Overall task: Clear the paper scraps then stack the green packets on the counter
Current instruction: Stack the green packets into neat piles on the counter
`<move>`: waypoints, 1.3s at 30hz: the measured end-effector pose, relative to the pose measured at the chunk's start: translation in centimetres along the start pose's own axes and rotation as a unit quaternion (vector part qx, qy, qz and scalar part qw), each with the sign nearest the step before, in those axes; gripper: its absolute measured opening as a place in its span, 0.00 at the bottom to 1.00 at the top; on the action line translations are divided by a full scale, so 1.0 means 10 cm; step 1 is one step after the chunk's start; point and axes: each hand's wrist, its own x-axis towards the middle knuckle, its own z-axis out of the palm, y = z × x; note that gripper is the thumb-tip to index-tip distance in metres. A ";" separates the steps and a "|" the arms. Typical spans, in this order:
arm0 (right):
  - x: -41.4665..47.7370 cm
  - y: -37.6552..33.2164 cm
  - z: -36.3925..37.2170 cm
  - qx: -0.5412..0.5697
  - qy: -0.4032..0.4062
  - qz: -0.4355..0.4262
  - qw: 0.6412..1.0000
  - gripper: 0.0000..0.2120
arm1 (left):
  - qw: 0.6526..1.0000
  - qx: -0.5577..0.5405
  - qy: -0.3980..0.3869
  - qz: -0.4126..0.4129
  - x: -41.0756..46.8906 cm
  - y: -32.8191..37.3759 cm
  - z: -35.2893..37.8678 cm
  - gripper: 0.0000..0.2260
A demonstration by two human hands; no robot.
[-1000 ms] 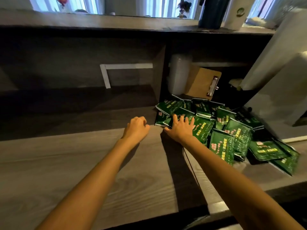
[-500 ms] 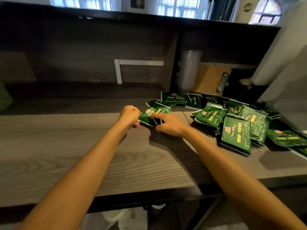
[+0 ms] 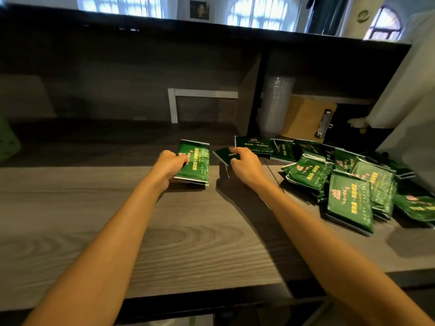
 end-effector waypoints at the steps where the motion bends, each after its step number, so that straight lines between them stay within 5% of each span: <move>1: 0.02 0.01 0.05 -0.052 -0.033 -0.004 0.998 0.23 | 1.000 -0.026 -0.002 -0.003 0.01 0.00 -0.02 0.05; 6: 0.04 0.01 0.16 -0.173 -0.116 -0.022 0.978 0.28 | 0.997 -0.063 -0.029 -0.026 -0.04 -0.01 -0.06 0.08; 13: -0.11 -0.10 -0.03 -0.025 -0.108 -0.104 0.988 0.15 | 1.000 -0.021 0.018 -0.014 0.01 -0.02 -0.14 0.04; 19: -0.14 -0.13 -0.07 0.191 -0.085 -0.014 0.978 0.10 | 0.998 -0.034 0.010 -0.050 -0.02 -0.01 -0.24 0.05; 23: -0.13 -0.04 0.04 -0.087 0.001 -0.018 0.996 0.21 | 0.999 -0.015 0.011 -0.044 -0.03 -0.04 -0.24 0.08; 27: -0.20 -0.13 0.07 -0.161 -0.038 0.044 0.985 0.45 | 0.999 -0.026 0.013 -0.039 -0.03 -0.06 -0.23 0.09; 30: -0.23 -0.20 0.06 -0.188 -0.061 0.051 0.979 0.45 | 0.999 -0.037 0.021 -0.028 -0.04 -0.05 -0.22 0.09; 34: -0.20 -0.23 0.06 -0.158 -0.105 0.074 0.979 0.41 | 0.997 -0.065 0.031 -0.024 0.02 -0.07 -0.25 0.12; 39: -0.22 -0.24 0.01 0.097 -0.134 0.080 0.983 0.36 | 0.996 -0.072 0.034 -0.046 0.08 -0.09 -0.31 0.23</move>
